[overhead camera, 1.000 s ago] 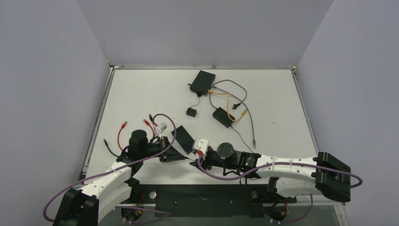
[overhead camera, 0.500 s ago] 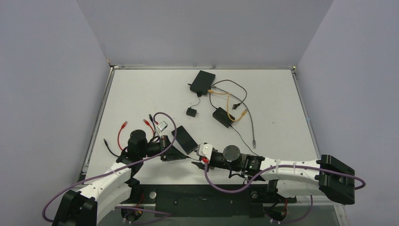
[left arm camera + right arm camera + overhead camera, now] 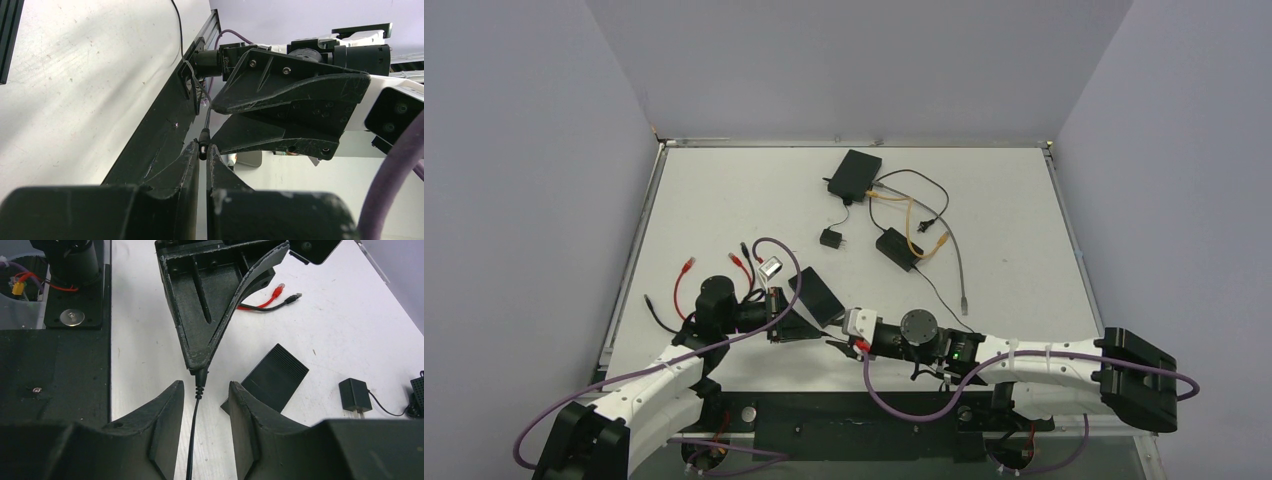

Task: Insert the plug into the switch port
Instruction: Pick up the power from the center of the board.

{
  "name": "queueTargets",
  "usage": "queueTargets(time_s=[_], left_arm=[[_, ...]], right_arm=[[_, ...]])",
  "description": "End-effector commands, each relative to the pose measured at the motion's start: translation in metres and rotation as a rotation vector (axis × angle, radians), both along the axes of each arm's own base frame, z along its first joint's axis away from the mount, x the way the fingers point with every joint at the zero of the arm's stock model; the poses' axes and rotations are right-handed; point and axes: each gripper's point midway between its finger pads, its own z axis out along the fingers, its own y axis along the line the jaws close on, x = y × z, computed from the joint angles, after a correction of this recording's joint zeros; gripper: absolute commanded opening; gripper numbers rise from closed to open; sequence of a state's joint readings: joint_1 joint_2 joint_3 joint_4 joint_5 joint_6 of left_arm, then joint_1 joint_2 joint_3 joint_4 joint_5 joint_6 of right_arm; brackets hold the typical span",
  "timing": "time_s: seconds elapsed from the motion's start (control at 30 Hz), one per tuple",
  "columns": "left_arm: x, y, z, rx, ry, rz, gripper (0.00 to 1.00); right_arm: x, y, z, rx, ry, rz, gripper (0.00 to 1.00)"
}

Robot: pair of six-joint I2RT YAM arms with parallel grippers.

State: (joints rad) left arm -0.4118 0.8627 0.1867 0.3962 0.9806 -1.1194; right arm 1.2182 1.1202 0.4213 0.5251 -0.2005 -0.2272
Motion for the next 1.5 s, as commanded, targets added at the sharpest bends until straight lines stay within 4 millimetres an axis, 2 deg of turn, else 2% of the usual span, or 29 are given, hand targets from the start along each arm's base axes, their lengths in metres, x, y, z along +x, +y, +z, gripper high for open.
queueTargets(time_s=[0.0,0.73,0.93,1.13,1.27,1.47], left_arm=[[-0.0017,-0.0022,0.0104,-0.03,-0.052,-0.029,0.0],[-0.0029,-0.0024,0.0112,-0.036,-0.057,-0.031,0.0],[-0.0034,-0.0024,0.0093,-0.034,-0.051,-0.03,0.0],[-0.0043,-0.0027,0.0092,-0.035,-0.053,-0.033,0.0],[-0.0048,-0.0028,0.0081,-0.033,-0.05,-0.034,0.0],[-0.003,-0.0027,0.0058,-0.026,-0.047,-0.023,0.0]], right_arm=[[-0.0072,0.0116,0.0172,0.052,-0.023,0.05,0.34],[-0.0072,0.0166,0.0137,0.04,-0.02,0.043,0.17],[-0.0068,0.0178,0.0154,0.05,-0.018,0.04,0.16],[-0.0056,0.0185,0.0157,0.055,-0.018,0.034,0.1],[-0.0049,0.0184,0.0157,0.055,-0.019,0.03,0.0],[-0.0029,0.0179,0.0158,0.041,-0.01,0.015,0.0]])
